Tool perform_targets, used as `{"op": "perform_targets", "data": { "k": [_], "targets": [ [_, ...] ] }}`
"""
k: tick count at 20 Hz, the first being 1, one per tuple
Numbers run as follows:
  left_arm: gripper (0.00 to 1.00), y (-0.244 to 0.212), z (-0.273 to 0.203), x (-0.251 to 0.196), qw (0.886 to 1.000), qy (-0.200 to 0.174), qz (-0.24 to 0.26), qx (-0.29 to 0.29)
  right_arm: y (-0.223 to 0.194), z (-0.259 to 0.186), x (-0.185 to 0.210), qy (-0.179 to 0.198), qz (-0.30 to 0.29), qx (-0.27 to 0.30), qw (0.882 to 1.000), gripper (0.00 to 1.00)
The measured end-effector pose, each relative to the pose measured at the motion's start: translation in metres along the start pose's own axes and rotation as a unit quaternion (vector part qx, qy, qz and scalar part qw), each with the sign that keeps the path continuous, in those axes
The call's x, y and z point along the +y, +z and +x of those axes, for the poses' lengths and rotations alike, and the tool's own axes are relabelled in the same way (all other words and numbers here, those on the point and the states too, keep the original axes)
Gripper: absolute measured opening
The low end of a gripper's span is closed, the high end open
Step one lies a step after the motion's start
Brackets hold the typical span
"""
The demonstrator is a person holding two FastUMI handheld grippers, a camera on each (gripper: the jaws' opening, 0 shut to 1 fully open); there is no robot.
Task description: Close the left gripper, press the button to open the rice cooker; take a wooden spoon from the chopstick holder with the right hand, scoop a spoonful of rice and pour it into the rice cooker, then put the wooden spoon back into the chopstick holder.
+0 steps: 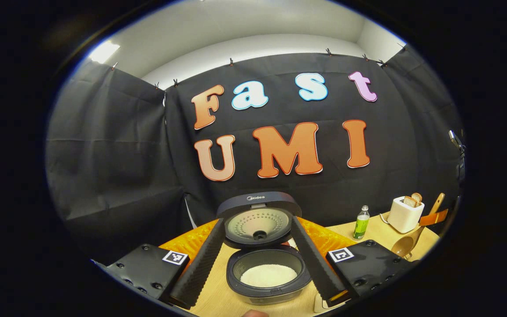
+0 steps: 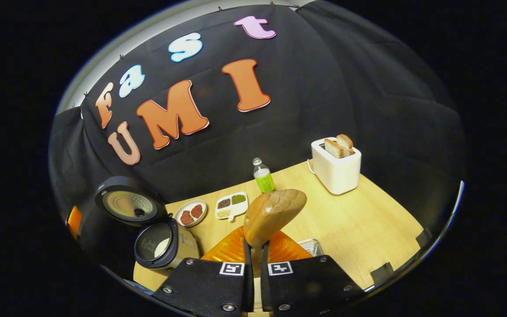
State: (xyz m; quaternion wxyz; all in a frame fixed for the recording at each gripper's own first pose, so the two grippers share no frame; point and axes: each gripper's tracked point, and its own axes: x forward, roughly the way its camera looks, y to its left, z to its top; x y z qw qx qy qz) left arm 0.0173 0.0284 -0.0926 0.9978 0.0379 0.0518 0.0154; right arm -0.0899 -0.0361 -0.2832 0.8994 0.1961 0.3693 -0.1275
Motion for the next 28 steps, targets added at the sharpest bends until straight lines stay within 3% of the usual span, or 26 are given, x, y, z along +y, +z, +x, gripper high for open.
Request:
{"op": "perform_targets", "data": {
  "k": [1,2,3,4,7,14,22,25,26,28],
  "targets": [
    [0.93,0.001,-0.001,0.002,1.0,0.001,0.001,-0.001,-0.006,0.001,0.007,0.007,-0.007,0.007,1.0,0.05],
    [1.0,-0.001,-0.001,0.004,1.0,0.0,0.002,-0.001,-0.013,0.002,0.013,0.011,-0.015,0.014,1.0,0.06],
    [0.93,-0.001,-0.001,0.005,1.0,0.001,0.004,-0.001,-0.02,0.001,0.02,0.016,-0.024,0.022,0.999,0.06],
    [1.0,-0.002,-0.001,0.006,1.0,0.0,0.006,0.0,-0.027,0.001,0.027,0.021,-0.034,0.029,0.999,0.06],
    [1.0,-0.008,-0.002,0.011,1.0,0.003,0.008,0.005,-0.051,0.007,0.038,0.024,-0.08,0.044,0.996,0.06],
    [0.99,-0.022,-0.004,0.031,0.999,0.022,0.015,0.022,-0.108,0.029,0.029,-0.023,-0.174,0.079,0.981,0.06],
    [0.93,-0.032,-0.003,0.044,0.999,0.027,0.019,0.034,-0.136,0.042,0.016,-0.079,-0.229,0.062,0.968,0.06],
    [0.93,-0.033,-0.001,0.046,0.999,0.027,0.021,0.037,-0.156,0.048,0.015,-0.083,-0.276,0.06,0.956,0.06],
    [1.0,-0.032,-0.001,0.047,0.999,0.026,0.023,0.036,-0.159,0.049,0.016,-0.082,-0.282,0.058,0.954,0.06],
    [1.0,-0.034,0.0,0.051,0.999,0.028,0.023,0.038,-0.162,0.051,0.019,-0.083,-0.288,0.052,0.953,0.06]
  ]
}}
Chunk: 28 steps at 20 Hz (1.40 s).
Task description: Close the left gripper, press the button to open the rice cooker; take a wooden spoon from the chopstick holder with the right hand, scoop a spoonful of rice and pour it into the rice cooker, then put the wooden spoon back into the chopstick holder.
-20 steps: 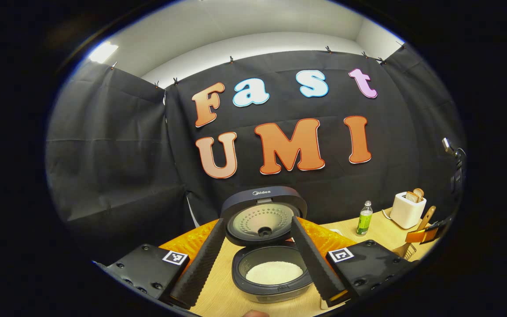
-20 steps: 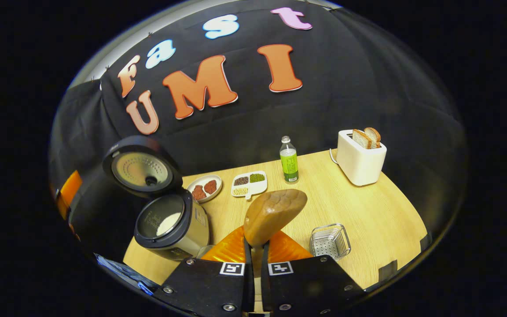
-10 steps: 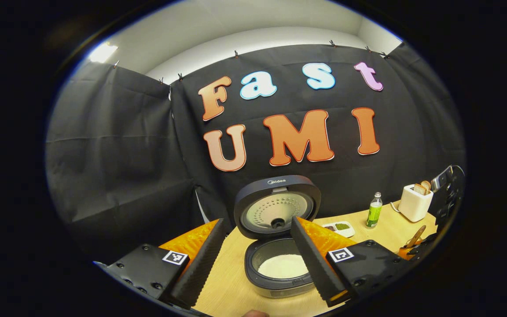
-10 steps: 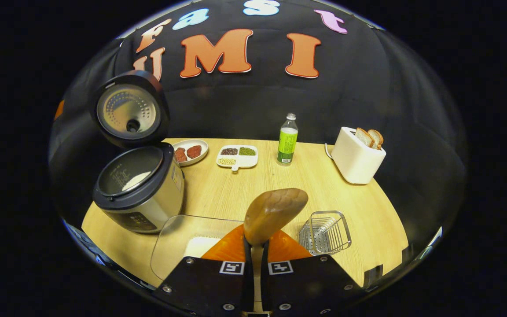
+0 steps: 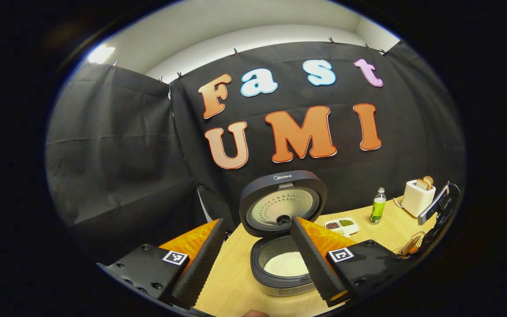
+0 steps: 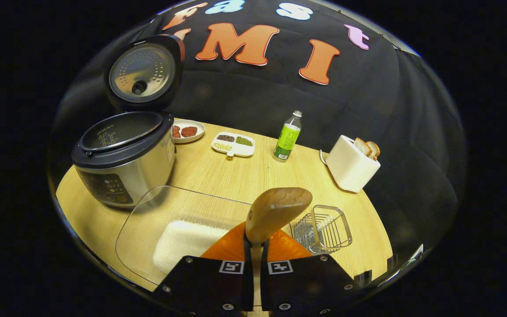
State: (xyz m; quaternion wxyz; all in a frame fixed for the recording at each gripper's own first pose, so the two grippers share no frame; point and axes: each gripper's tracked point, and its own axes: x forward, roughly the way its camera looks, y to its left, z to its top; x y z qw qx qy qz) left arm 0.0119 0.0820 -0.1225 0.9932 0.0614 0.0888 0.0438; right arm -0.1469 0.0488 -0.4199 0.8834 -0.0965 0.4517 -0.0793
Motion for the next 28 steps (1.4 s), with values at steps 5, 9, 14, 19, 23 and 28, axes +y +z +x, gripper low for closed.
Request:
{"op": "perform_targets", "data": {
  "k": [5,9,14,19,23,28],
  "targets": [
    [1.0,-0.006,0.003,0.01,1.0,0.006,-0.006,0.008,0.0,-0.003,0.006,-0.012,0.025,-0.009,1.0,0.06],
    [0.93,-0.006,0.005,0.011,1.0,0.003,0.0,0.006,0.002,-0.008,0.023,-0.001,0.038,-0.019,0.999,0.06],
    [1.0,-0.007,0.005,0.018,1.0,-0.002,0.009,0.005,0.006,-0.015,0.056,0.036,0.068,-0.026,0.997,0.06],
    [1.0,-0.011,0.006,0.028,1.0,-0.005,0.013,0.005,0.01,-0.022,0.089,0.093,0.13,-0.004,0.987,0.06],
    [0.93,-0.015,0.006,0.036,1.0,-0.01,0.014,0.008,0.009,-0.022,0.1,0.121,0.194,0.023,0.973,0.05],
    [1.0,-0.019,0.008,0.038,1.0,-0.02,0.016,0.013,-0.001,-0.009,0.09,0.143,0.317,0.082,0.934,0.06]
  ]
}}
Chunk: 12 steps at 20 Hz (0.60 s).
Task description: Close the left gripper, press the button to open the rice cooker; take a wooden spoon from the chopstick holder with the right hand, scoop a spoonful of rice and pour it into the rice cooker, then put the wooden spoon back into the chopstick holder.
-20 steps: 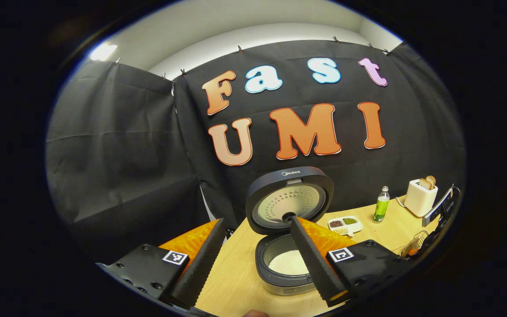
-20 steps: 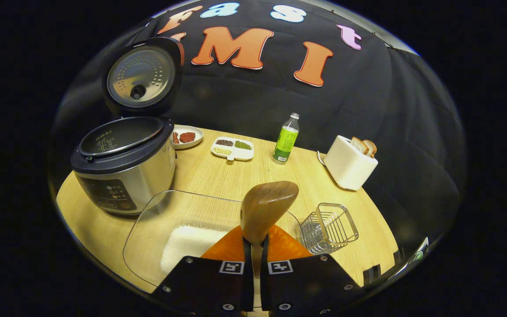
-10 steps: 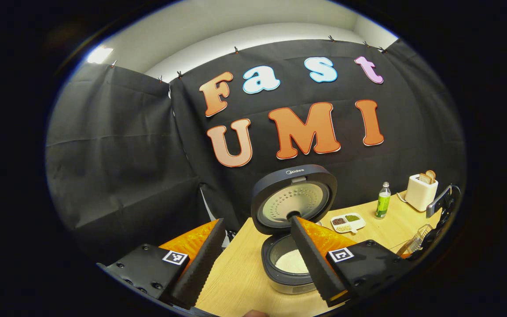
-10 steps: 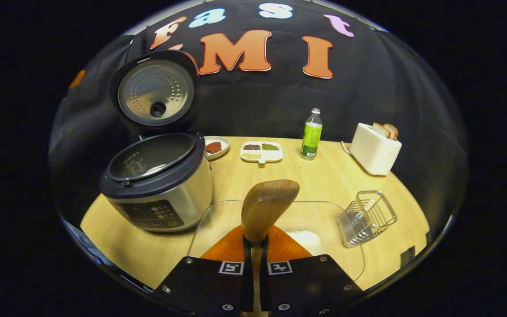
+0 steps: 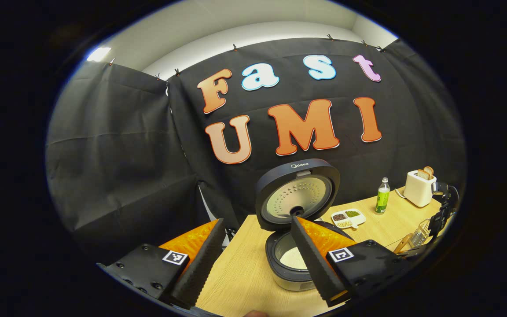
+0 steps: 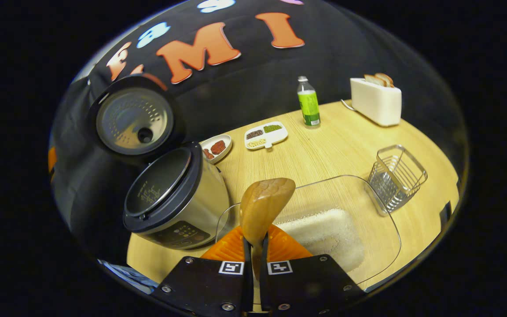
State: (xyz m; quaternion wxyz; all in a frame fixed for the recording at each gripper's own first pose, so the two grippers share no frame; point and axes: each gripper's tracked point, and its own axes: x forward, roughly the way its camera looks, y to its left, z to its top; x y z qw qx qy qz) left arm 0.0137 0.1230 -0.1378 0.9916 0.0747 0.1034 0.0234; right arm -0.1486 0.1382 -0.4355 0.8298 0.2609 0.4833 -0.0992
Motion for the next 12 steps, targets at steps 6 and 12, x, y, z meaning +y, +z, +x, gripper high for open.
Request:
{"op": "perform_targets", "data": {
  "k": [6,12],
  "targets": [
    [1.0,0.002,0.002,-0.009,1.0,-0.008,0.004,0.0,0.0,0.004,-0.011,0.039,0.09,0.039,0.994,0.05],
    [1.0,0.007,0.003,-0.027,1.0,-0.011,0.0,0.0,0.014,0.002,-0.019,0.082,0.167,0.056,0.981,0.06]
  ]
}}
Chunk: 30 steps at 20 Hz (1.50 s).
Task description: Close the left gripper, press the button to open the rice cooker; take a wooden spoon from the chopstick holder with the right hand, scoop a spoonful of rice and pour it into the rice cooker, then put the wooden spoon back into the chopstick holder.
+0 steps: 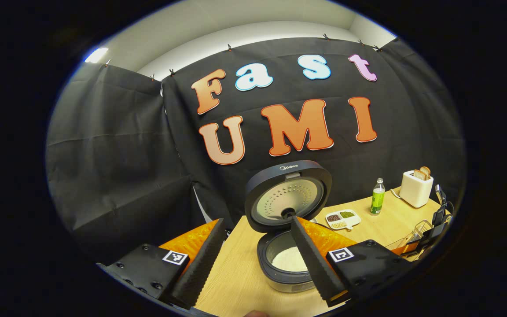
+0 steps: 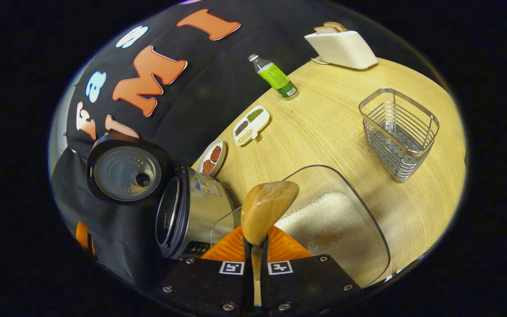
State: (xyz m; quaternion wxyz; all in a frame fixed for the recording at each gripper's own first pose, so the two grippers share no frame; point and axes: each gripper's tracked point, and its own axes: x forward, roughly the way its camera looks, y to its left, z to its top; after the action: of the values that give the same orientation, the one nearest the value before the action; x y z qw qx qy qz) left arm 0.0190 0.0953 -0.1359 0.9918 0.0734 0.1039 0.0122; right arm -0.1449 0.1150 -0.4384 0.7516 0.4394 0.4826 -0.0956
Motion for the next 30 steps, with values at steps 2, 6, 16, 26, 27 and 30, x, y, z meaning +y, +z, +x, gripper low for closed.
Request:
{"op": "perform_targets", "data": {
  "k": [2,6,16,26,27,30],
  "targets": [
    [1.0,0.004,-0.001,-0.007,1.0,-0.001,0.002,-0.003,0.006,-0.003,0.005,0.021,0.013,0.004,1.0,0.05],
    [1.0,0.009,-0.004,-0.02,1.0,0.0,-0.001,-0.007,0.02,-0.017,0.003,0.053,0.048,0.014,0.997,0.05],
    [1.0,0.014,-0.013,-0.018,0.999,0.032,-0.014,-0.014,0.079,-0.055,0.054,0.186,0.169,0.018,0.968,0.05],
    [0.93,0.003,-0.028,0.036,0.995,0.09,-0.032,-0.014,0.099,-0.034,0.183,0.27,0.177,0.04,0.946,0.05],
    [0.93,0.001,-0.028,0.042,0.995,0.096,-0.032,-0.015,0.099,-0.028,0.191,0.263,0.16,0.034,0.951,0.05],
    [1.0,-0.003,-0.031,0.057,0.994,0.107,-0.033,-0.013,0.099,-0.01,0.212,0.239,0.09,0.006,0.967,0.05]
  ]
}}
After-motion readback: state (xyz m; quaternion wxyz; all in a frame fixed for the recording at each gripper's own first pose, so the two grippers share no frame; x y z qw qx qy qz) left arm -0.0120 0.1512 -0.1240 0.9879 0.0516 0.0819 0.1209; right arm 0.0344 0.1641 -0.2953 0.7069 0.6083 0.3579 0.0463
